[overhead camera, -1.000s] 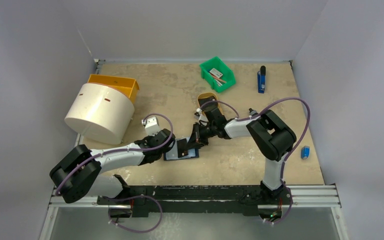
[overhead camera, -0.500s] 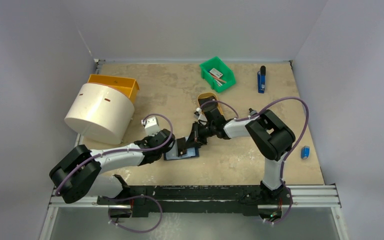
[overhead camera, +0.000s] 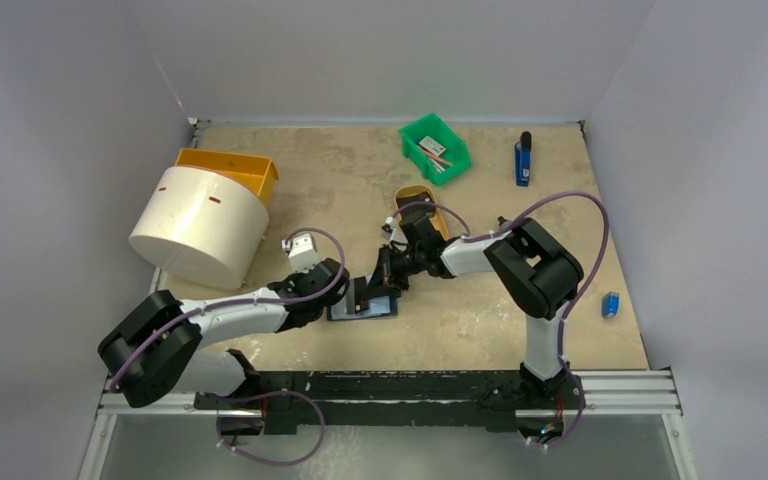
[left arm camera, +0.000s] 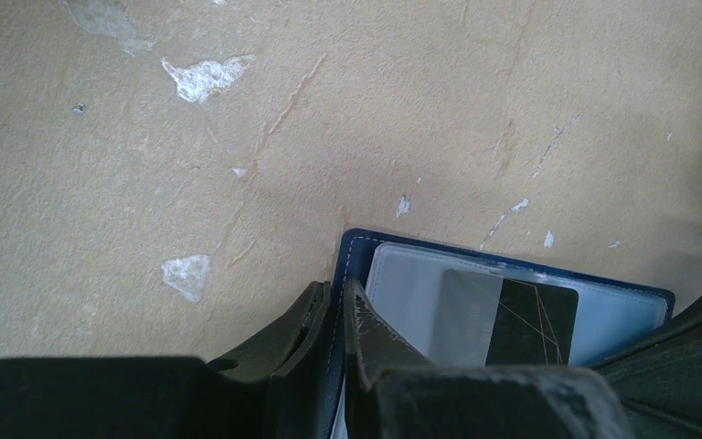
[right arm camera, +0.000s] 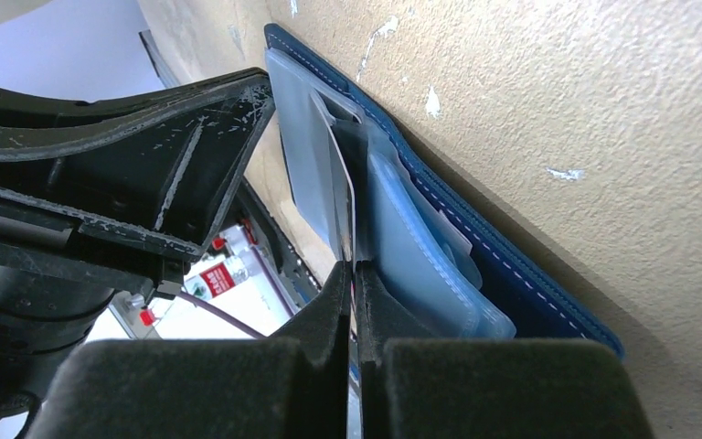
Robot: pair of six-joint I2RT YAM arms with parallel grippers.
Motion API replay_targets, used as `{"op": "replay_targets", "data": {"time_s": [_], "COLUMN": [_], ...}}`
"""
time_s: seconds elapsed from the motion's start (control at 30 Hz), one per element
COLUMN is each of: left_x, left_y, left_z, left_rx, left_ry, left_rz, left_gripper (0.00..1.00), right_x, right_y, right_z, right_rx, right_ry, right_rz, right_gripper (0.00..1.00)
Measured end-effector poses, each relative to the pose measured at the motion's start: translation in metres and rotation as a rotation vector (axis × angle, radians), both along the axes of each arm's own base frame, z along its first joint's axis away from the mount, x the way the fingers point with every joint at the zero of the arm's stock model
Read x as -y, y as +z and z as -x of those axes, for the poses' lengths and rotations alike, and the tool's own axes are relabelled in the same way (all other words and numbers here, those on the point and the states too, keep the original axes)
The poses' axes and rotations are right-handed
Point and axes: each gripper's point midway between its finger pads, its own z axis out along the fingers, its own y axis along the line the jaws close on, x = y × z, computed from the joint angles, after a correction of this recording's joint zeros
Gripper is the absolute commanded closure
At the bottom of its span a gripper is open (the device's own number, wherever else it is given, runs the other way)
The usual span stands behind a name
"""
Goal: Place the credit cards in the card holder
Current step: Insert the credit card into the card holder.
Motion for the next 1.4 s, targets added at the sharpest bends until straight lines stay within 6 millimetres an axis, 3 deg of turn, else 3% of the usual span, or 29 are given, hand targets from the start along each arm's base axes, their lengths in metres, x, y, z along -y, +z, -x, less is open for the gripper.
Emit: {"op": "replay_targets", "data": {"time_s": [0.07,0.23,0.33,1.0,1.4], "left_x": [0.0,0.0,0.0,0.001,0.002], "left_y": [0.0,0.0,0.0,0.0,0.0], "left_z": [0.0,0.0,0.0,0.0,0.0], "left_rx": [0.0,0.002,0.004,0.006,0.011], "left_ry": [0.001,0.003,0.003,0.0,-0.004], "left_rz": [0.001,0.005,0.008,0.016,0.029], "left_gripper": [0.9,0.9,0.9,0.93,0.93], "right_x": [0.0,0.002,0.003,-0.012,-0.024], "right_y": [0.0,-0.003,-0.003,0.008,-0.001], "right_z": [0.0,0.003,0.004,0.004,0.011], "right_rx": [0.001,-0.004,-0.005,0.036,0.015], "right_ry": [0.003,0.01,0.018,0.068,0.125], "right_rz": [0.0,0.015,0.021,0.039,0.049], "right_gripper": [0.96,0.69,0.63,0.66,0.65]}}
